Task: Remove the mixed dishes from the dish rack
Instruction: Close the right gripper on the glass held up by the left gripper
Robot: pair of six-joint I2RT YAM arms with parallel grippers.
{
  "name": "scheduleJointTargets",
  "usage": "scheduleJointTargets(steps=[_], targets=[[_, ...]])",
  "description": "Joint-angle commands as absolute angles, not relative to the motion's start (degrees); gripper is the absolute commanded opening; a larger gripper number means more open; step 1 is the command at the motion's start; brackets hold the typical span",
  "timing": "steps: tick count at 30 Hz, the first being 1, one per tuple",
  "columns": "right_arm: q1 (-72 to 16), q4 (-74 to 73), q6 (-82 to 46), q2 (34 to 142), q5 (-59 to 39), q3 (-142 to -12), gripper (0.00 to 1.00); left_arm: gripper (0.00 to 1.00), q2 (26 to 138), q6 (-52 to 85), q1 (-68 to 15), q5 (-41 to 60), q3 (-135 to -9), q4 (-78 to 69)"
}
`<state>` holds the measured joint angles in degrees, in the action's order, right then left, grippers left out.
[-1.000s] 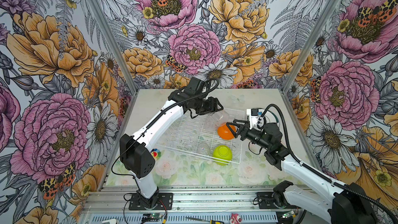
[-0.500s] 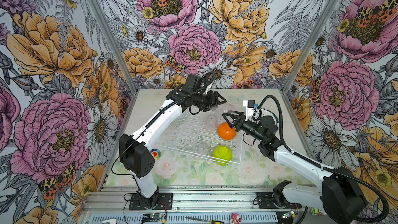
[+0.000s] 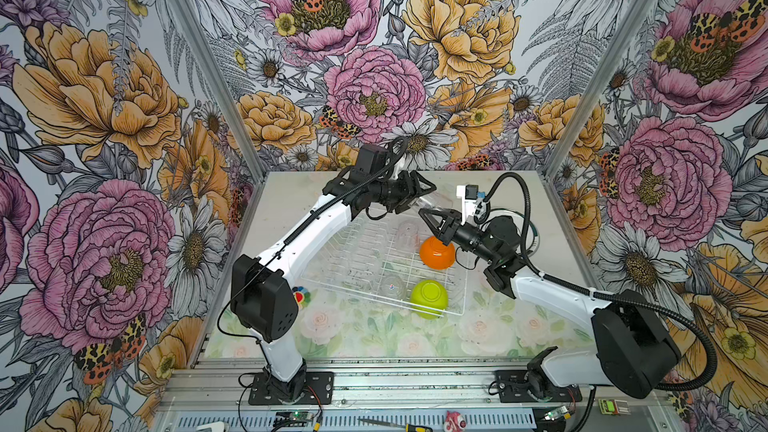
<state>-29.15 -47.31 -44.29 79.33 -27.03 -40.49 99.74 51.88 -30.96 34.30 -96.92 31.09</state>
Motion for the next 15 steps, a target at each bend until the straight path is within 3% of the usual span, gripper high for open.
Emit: scheduleJointTargets(steps=[1, 4, 7, 11, 15], targets=[[-28.1, -49.7, -46.0, 80.1, -21.1, -41.8, 0.19, 0.55, 97.0, 51.9, -31.6, 38.5, -95.7, 30.1], [-28.2, -48.9, -45.9, 79.6, -19.3, -41.2, 0.1, 0.58, 96.2, 51.5, -31.3, 37.9, -94.9, 30.1], [-28.1, -48.2, -45.9, 78.8, -17.8, -40.5, 0.01, 0.77, 95.5, 51.3, -30.9, 37.4, -94.2, 30.1], [-28.1, -47.9, -45.9, 77.9, -16.5, -39.7, 0.0, 0.98, 93.9, 51.1, -30.1, 36.2, -92.9, 29.0], [-28.0, -47.5, -45.7, 76.9, -15.8, -38.9, 0.0, 0.99, 93.2, 53.3, -27.0, 37.9, -91.3, 27.9]])
